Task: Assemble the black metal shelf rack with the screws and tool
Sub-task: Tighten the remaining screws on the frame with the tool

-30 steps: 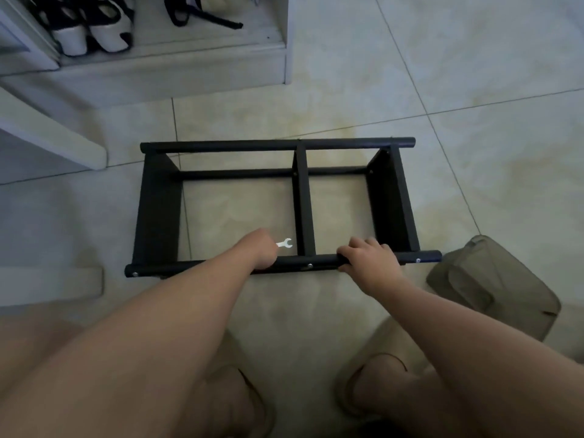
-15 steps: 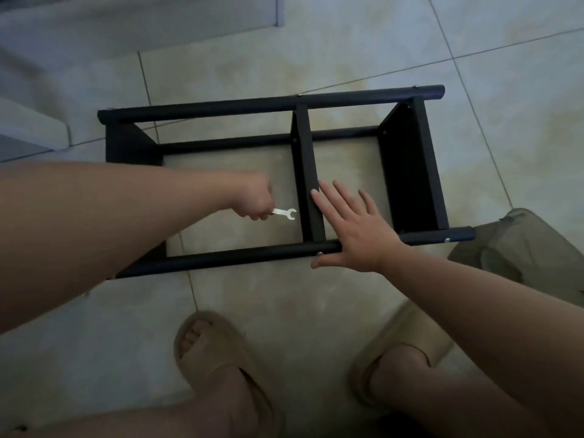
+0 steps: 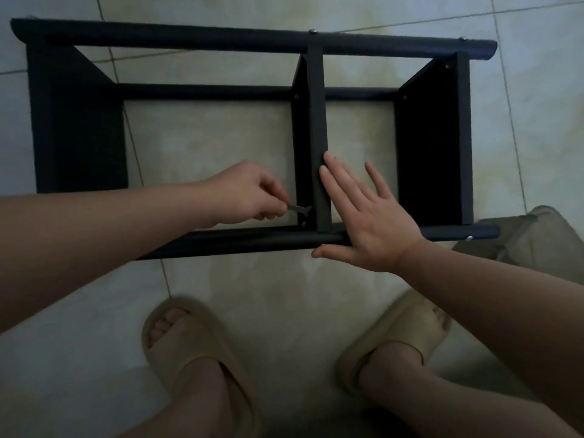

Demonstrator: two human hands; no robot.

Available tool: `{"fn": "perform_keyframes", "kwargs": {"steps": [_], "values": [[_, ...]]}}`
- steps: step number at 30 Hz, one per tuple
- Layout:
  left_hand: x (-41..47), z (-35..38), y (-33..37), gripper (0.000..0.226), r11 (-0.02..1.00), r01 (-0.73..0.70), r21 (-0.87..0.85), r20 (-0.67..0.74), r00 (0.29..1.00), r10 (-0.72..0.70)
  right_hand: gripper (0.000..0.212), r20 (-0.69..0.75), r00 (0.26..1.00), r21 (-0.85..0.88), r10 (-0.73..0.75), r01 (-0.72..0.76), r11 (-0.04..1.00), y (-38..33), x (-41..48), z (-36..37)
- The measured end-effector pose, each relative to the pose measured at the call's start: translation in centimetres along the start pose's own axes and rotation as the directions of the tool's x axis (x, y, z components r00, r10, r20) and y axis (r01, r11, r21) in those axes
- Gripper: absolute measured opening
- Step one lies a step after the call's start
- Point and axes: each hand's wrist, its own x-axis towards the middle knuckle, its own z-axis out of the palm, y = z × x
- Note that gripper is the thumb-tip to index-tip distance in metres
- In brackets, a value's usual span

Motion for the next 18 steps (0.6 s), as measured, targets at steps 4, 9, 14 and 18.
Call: {"fn": "perform_keyframes", "kwargs": {"steps": [4, 9, 14, 18], "values": [[0.4, 1.5, 0.2, 0.009, 0.971, 0.084, -0.224, 0.063, 0.995, -0.072, 0.112, -0.018, 1.000, -0.002, 0.006, -0.006, 1.000, 0.0, 0.0, -0.1], [1.2, 2.3, 0.7, 0.007, 0.848, 0.193, -0.493, 0.158, 0.979, -0.131, 0.111, -0.049, 0.999, -0.006, 0.003, -0.003, 1.000, -0.1, 0.0, -0.1], [2.2, 2.4, 0.9, 0.009, 0.818, 0.210, -0.535, 0.117, 0.978, -0.175, 0.111, -0.053, 0.999, -0.035, 0.007, -0.009, 0.999, -0.2, 0.0, -0.1], [2.5, 2.2, 1.0, 0.016, 0.824, 0.215, -0.525, 0.097, 0.976, -0.193, 0.111, -0.059, 0.998, -0.052, 0.008, -0.011, 0.999, -0.2, 0.0, -0.1]]}}
